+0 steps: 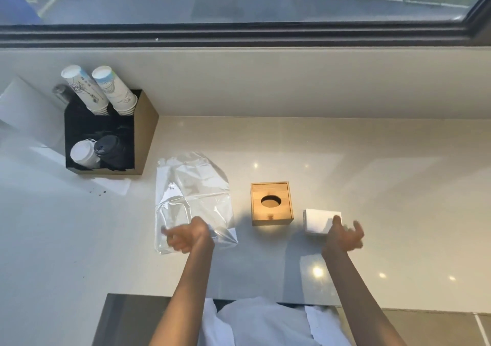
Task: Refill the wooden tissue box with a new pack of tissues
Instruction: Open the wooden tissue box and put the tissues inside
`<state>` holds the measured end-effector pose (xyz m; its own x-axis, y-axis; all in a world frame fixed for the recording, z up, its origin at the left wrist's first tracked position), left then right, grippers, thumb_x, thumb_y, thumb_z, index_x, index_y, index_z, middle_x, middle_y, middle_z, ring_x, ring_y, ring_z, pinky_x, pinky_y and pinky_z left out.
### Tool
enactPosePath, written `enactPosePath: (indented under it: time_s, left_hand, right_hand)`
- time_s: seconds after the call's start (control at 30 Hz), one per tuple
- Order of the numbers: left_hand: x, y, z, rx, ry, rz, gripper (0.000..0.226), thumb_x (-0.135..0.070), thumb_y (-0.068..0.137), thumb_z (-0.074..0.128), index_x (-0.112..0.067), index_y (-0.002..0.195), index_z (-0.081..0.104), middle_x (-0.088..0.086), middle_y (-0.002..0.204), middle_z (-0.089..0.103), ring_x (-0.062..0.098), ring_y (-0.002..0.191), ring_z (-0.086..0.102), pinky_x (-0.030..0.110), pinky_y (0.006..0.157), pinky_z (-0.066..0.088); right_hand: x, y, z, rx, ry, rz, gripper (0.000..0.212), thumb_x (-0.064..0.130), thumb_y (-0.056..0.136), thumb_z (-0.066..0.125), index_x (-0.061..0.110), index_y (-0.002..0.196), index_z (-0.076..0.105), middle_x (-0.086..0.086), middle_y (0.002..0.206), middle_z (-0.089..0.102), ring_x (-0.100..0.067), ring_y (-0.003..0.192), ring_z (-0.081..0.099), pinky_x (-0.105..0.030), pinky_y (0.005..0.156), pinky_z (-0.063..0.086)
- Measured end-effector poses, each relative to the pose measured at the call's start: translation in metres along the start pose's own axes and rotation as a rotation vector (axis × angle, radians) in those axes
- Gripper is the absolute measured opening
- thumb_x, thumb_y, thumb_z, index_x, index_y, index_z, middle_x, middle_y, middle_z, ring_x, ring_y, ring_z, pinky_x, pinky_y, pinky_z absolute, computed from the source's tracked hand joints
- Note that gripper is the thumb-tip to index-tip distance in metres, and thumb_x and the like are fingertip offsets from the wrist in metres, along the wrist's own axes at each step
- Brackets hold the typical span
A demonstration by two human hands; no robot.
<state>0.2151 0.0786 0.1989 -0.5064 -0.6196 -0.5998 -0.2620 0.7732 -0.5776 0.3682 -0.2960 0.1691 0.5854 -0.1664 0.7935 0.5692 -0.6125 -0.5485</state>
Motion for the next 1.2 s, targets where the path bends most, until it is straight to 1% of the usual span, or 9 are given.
enactPosePath:
  time_s: [0.1, 0.27, 0.37, 0.57, 0.73, 0.83, 0.97, 1.03, 1.2]
  left_hand:
    - [-0.043, -0.036, 0.056, 0.400, 0.118, 0.432, 0.042, -0.009, 0.092, 0.053, -0.017, 0.132, 0.048, 0.009, 0.130, 0.055, 0.029, 0.120, 0.054, 0.040, 0.102, 0.044]
    - [-0.016, -0.085, 0.124, 0.988, 0.504, 0.419, 0.045, -0.033, 0.101, 0.035, -0.005, 0.134, 0.047, 0.003, 0.120, 0.051, 0.017, 0.105, 0.050, 0.032, 0.094, 0.037]
    - [-0.003, -0.096, 0.141, 1.035, 0.565, 0.393, 0.032, -0.024, 0.095, 0.034, -0.011, 0.116, 0.055, 0.001, 0.108, 0.056, 0.013, 0.083, 0.048, 0.028, 0.075, 0.038]
    - [-0.040, -0.089, 0.189, 1.058, 0.515, 0.456, 0.047, -0.008, 0.082, 0.033, -0.025, 0.116, 0.060, -0.001, 0.112, 0.067, 0.023, 0.109, 0.061, 0.044, 0.098, 0.050]
    - [-0.069, -0.090, 0.206, 1.126, 0.448, 0.538, 0.044, -0.014, 0.086, 0.039, -0.031, 0.119, 0.063, -0.004, 0.116, 0.069, 0.016, 0.109, 0.063, 0.038, 0.095, 0.053]
    - [-0.067, -0.078, 0.203, 1.164, 0.471, 0.544, 0.051, -0.004, 0.090, 0.036, -0.027, 0.128, 0.061, -0.004, 0.125, 0.066, 0.014, 0.117, 0.059, 0.032, 0.099, 0.049]
    - [-0.058, -0.065, 0.194, 1.176, 0.489, 0.541, 0.052, -0.006, 0.095, 0.035, -0.035, 0.132, 0.057, -0.016, 0.133, 0.059, 0.006, 0.124, 0.051, 0.029, 0.103, 0.042]
    - [-0.056, -0.070, 0.192, 1.207, 0.441, 0.495, 0.052, -0.006, 0.096, 0.038, -0.046, 0.119, 0.061, -0.021, 0.121, 0.064, 0.002, 0.114, 0.057, 0.023, 0.094, 0.047]
    - [-0.047, -0.067, 0.196, 1.226, 0.358, 0.503, 0.055, -0.006, 0.093, 0.041, -0.048, 0.121, 0.062, -0.019, 0.119, 0.067, 0.010, 0.111, 0.057, 0.026, 0.097, 0.044]
  right_hand:
    - [0.060, -0.014, 0.045, 0.409, -0.070, -0.471, 0.023, 0.022, 0.095, 0.059, 0.014, 0.117, 0.065, -0.011, 0.122, 0.062, -0.029, 0.109, 0.062, -0.049, 0.099, 0.050]
    - [0.026, -0.027, 0.115, 0.831, -0.654, -0.084, 0.064, 0.065, 0.095, 0.032, 0.015, 0.126, 0.057, 0.003, 0.110, 0.054, -0.019, 0.101, 0.054, -0.036, 0.098, 0.042]
    - [0.002, -0.042, 0.122, 0.910, -0.568, 0.165, 0.060, 0.069, 0.094, 0.025, 0.023, 0.107, 0.061, 0.001, 0.098, 0.066, -0.016, 0.088, 0.062, -0.032, 0.079, 0.050]
    - [0.039, -0.030, 0.172, 0.898, -0.484, 0.115, 0.066, 0.060, 0.100, 0.020, 0.014, 0.125, 0.061, -0.003, 0.109, 0.068, -0.020, 0.105, 0.063, -0.041, 0.102, 0.048]
    - [0.052, -0.023, 0.198, 0.997, -0.533, 0.087, 0.060, 0.064, 0.097, 0.026, 0.020, 0.117, 0.061, 0.003, 0.107, 0.067, -0.016, 0.098, 0.062, -0.030, 0.080, 0.051]
    - [0.064, -0.008, 0.195, 0.882, -0.767, -0.413, 0.070, 0.066, 0.090, 0.046, 0.023, 0.145, 0.041, 0.010, 0.135, 0.049, -0.015, 0.123, 0.049, -0.035, 0.102, 0.043]
    - [0.073, -0.044, 0.195, 0.857, -1.134, -1.525, 0.062, 0.051, 0.073, 0.075, 0.018, 0.122, 0.059, -0.003, 0.135, 0.053, -0.024, 0.123, 0.049, -0.040, 0.097, 0.046]
    - [0.058, -0.043, 0.200, 0.859, -1.252, -1.657, 0.059, 0.043, 0.062, 0.083, 0.015, 0.110, 0.062, -0.005, 0.127, 0.056, -0.029, 0.113, 0.054, -0.039, 0.090, 0.046]
    - [0.065, -0.041, 0.212, 0.849, -1.325, -1.545, 0.041, 0.029, 0.065, 0.083, 0.014, 0.099, 0.066, -0.005, 0.122, 0.059, -0.029, 0.103, 0.059, -0.035, 0.076, 0.051]
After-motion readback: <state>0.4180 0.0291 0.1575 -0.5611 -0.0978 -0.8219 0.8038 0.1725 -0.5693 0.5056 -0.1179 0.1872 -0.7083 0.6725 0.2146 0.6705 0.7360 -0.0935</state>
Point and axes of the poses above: each hand's wrist, its own y-axis towards the middle knuckle, its own z-axis out of the palm, x = y × z, the point moved 6 cm from there along y, towards the middle knuckle
